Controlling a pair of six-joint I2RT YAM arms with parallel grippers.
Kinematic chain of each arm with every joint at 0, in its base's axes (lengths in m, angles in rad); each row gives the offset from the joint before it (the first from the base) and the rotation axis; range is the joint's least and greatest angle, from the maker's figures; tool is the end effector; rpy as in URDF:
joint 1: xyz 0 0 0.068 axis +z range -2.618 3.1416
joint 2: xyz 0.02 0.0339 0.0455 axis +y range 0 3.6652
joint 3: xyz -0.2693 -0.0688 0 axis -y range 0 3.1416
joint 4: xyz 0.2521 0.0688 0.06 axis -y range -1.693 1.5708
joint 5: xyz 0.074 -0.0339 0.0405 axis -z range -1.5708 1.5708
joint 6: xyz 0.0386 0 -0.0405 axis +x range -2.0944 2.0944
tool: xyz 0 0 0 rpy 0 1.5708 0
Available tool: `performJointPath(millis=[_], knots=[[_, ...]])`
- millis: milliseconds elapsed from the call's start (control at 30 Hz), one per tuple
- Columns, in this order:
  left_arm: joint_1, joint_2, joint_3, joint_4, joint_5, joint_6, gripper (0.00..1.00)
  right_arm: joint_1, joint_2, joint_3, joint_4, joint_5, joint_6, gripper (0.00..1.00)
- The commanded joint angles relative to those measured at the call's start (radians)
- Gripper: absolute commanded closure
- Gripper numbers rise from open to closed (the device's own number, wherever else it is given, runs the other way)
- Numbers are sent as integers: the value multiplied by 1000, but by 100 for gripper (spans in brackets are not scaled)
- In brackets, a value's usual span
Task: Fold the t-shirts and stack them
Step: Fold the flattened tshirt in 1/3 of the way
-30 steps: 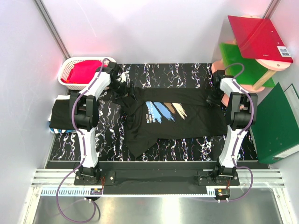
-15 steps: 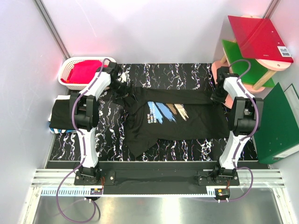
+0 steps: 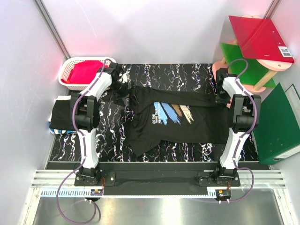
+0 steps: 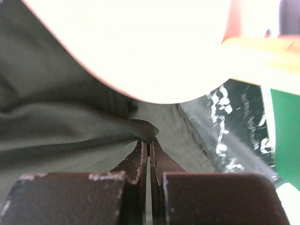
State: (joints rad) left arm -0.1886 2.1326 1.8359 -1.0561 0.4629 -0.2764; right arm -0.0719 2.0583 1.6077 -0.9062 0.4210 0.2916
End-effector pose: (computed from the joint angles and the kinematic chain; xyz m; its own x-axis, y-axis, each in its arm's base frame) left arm 0.4344 -0.1005 0.2191 -0.9943 -0.0588 -0.0891 -0.0091 0.8781 -0.4784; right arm 0.4202 -0.0461 0.1889 -0.8898 0.3271 -0.3182 0.4259 0.8457 -0.3214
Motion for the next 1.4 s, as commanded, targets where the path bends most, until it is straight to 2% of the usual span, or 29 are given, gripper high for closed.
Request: performJointPath(millis=[0,100,133,267,300,467,500,533,567,600,633,833,967,1067,1267,1367], knots=[[-3,-65,-6,1,17,22,1,-32,33,58,30,157,-19,92],[-3,-62,9,-1,25,29,1,-31,22,41,24,119,-19,68],[-3,-60,16,1,26,31,1,-31,-1,23,24,80,-13,44],[-3,-54,55,7,25,28,1,-31,-88,-31,29,-46,6,7],[-3,-47,65,16,23,20,1,-32,-110,-41,32,-68,14,1],[-5,-1,160,93,62,-32,1,-31,-230,-68,49,-238,38,0],[-9,7,167,149,72,-59,3,-31,-242,-66,50,-251,44,0],[-9,16,178,183,109,-75,10,-32,-262,-52,52,-273,52,0],[-9,47,190,211,135,-92,29,-31,-268,-46,55,-289,50,0],[-11,67,206,249,163,-134,95,-32,-277,-29,53,-298,52,0],[-11,93,247,257,186,-161,100,-32,-279,-20,53,-309,57,0],[-46,286,408,288,221,-248,100,-31,-294,14,53,-366,53,0],[-60,332,410,285,198,-274,100,-32,-303,14,52,-406,57,0],[-60,334,393,269,151,-270,100,-31,-308,18,53,-448,61,0],[-60,349,427,121,-29,-199,100,-32,-299,50,59,-585,58,0],[-58,381,477,39,-104,-153,100,-32,-262,84,59,-730,41,0]])
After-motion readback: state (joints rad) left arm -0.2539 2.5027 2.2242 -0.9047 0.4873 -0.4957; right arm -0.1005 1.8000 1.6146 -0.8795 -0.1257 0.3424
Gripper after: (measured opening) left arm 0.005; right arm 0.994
